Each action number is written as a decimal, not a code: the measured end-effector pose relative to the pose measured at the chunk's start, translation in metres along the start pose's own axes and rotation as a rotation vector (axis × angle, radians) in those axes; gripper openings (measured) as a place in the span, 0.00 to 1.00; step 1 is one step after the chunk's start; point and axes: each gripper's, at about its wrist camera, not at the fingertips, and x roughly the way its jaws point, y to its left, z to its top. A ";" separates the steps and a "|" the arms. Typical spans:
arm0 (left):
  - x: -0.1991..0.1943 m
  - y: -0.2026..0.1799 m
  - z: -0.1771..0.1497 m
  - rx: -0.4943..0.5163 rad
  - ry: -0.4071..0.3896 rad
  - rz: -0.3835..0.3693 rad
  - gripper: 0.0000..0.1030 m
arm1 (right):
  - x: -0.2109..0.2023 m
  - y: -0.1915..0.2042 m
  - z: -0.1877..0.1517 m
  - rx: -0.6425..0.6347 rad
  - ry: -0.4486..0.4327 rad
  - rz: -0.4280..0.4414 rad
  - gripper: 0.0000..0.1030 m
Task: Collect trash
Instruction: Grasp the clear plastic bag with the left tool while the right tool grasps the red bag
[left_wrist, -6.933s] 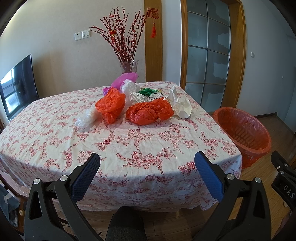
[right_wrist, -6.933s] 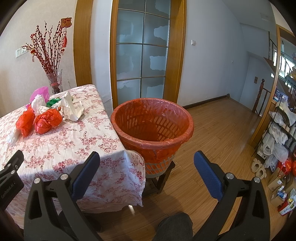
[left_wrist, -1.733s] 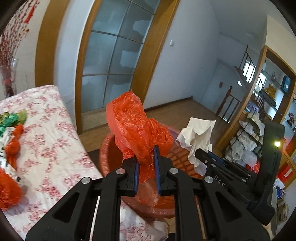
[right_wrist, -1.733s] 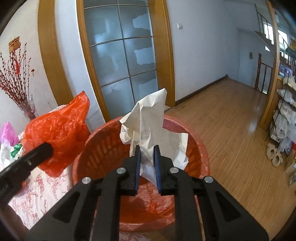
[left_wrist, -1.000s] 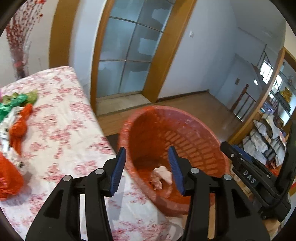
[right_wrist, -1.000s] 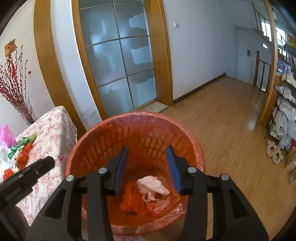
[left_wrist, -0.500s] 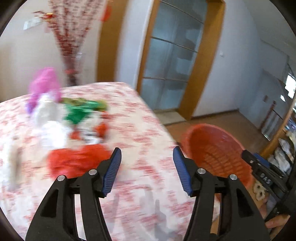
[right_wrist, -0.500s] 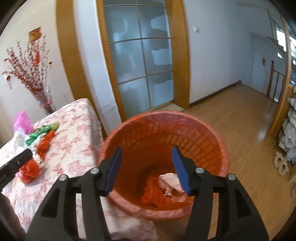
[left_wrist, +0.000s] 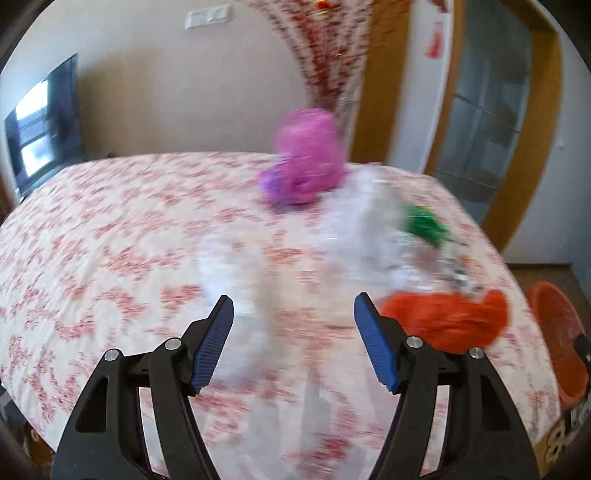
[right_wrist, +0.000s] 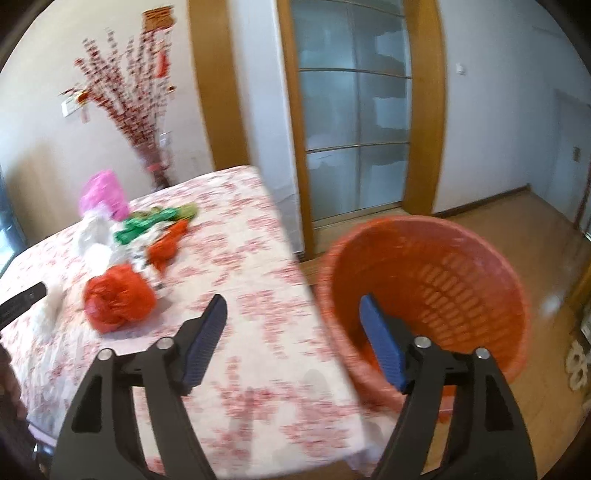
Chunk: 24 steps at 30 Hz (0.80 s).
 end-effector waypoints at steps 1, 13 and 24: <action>0.005 0.006 0.001 -0.010 0.010 0.016 0.65 | 0.001 0.007 -0.001 -0.011 0.004 0.009 0.76; 0.050 0.042 0.000 -0.100 0.144 0.008 0.64 | 0.007 0.059 -0.008 -0.116 0.031 0.043 0.82; 0.046 0.045 0.001 -0.109 0.134 -0.055 0.40 | 0.011 0.092 -0.004 -0.164 0.034 0.113 0.83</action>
